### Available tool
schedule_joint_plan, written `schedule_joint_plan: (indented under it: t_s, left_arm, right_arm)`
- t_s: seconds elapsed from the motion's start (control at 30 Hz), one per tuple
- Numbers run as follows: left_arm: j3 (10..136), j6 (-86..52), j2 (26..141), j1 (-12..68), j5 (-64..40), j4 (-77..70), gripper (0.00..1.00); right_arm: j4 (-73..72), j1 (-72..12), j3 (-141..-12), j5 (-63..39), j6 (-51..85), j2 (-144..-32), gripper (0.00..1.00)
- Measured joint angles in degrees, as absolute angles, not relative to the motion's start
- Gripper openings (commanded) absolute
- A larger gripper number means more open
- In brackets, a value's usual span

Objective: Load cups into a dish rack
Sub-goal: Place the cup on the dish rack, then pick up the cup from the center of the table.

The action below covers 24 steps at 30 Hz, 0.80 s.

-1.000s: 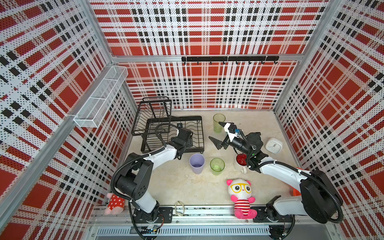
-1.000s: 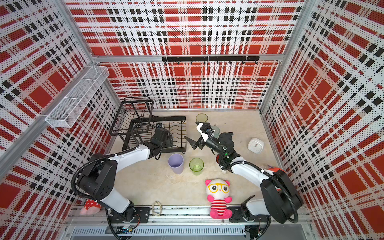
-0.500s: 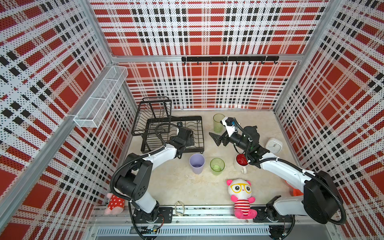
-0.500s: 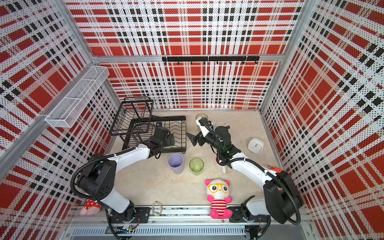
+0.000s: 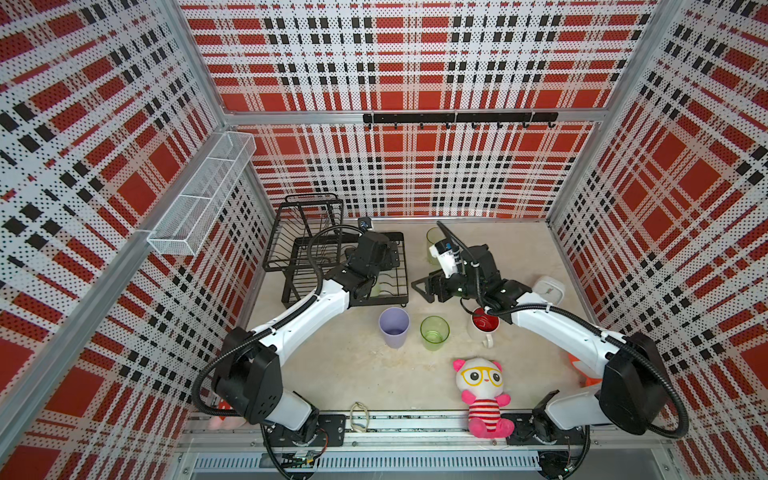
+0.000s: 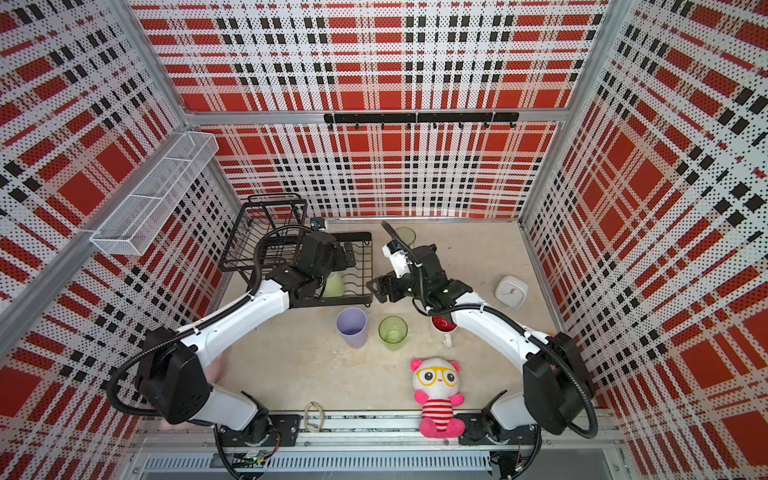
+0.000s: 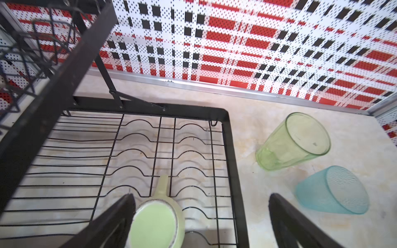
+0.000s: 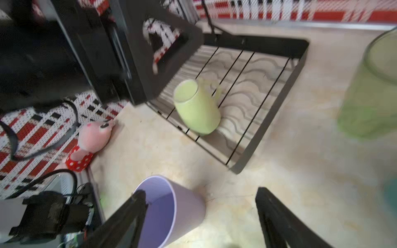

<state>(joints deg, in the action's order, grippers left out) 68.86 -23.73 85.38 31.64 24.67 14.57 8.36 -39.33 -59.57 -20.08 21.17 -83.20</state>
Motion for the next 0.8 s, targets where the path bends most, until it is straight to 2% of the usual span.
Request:
schedule_joint_plan:
  t_s: [0.17,0.4,0.57,0.73,0.8]
  left_arm:
    - [71.1,-23.9,83.8,31.6,24.5,16.2,0.98]
    - [75.6,-23.6,80.7,31.3,25.5,17.4,0.97]
    - [77.5,-22.7,77.1,28.9,26.2,17.4,0.97]
    - [77.5,-22.4,74.5,25.9,26.4,17.5,0.97]
    - [77.5,-22.4,73.8,25.4,26.4,17.5,0.97]
  right_arm:
    - [11.2,-47.1,-60.2,-20.0,25.4,-88.6,0.75]
    - [14.3,-47.7,-63.1,-17.4,29.5,-93.0,0.58]
    - [17.9,-48.0,-66.6,-14.9,30.6,-94.7,0.42]
    - [22.0,-48.9,-68.9,-12.5,30.9,-96.2,0.32]
    - [23.6,-49.1,-69.3,-11.9,30.8,-96.4,0.31]
